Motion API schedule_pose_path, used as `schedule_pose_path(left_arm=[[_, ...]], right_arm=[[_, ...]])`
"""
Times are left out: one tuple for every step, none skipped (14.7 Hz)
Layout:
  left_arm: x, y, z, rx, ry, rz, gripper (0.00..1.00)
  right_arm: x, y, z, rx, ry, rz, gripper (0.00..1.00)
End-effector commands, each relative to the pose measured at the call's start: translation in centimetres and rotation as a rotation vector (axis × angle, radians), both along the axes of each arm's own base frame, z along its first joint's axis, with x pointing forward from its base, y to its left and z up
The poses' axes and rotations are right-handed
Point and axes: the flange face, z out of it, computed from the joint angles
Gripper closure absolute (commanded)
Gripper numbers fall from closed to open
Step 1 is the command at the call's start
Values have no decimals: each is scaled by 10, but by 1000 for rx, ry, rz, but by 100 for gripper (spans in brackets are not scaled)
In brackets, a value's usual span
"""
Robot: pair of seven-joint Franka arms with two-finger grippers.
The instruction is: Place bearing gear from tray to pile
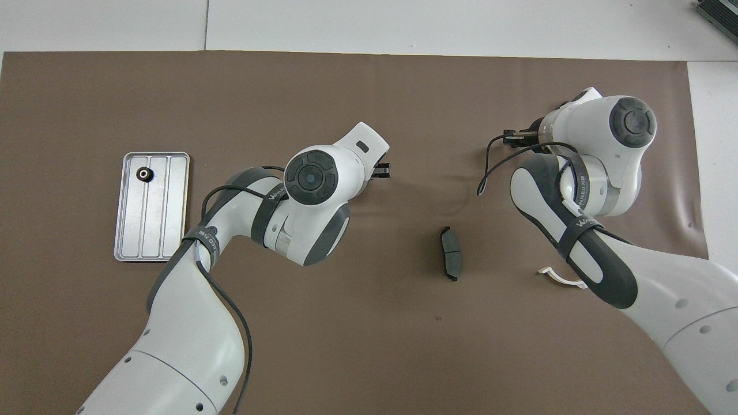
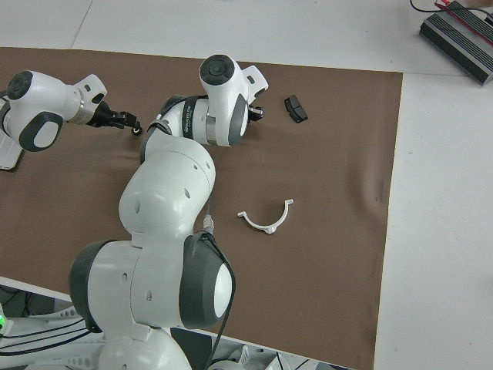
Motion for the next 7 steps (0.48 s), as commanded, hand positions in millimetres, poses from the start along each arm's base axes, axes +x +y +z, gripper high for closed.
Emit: schedule_pose_path(left_arm=[[4,15,6,10,18,27,0],[7,25,16,15,25,34,0],[13,44,26,30,36,33,0],[16,63,36,49,45,10,0],[18,85,45,68,55,-15,0],[19,107,51,83,62,-31,0],[22,131,58,92,66,-34,0]], right_arm=[[6,2,5,20,-20,-12,0],[6,6,11,22,-27,-7,0],[5,11,19,23,-29,1,0],[4,15,31,26,-40,5,0],[4,31,40,29,-48,26,0],[7,51,52,33,-62,50,0],[8,76,63,33,-78,61,0]])
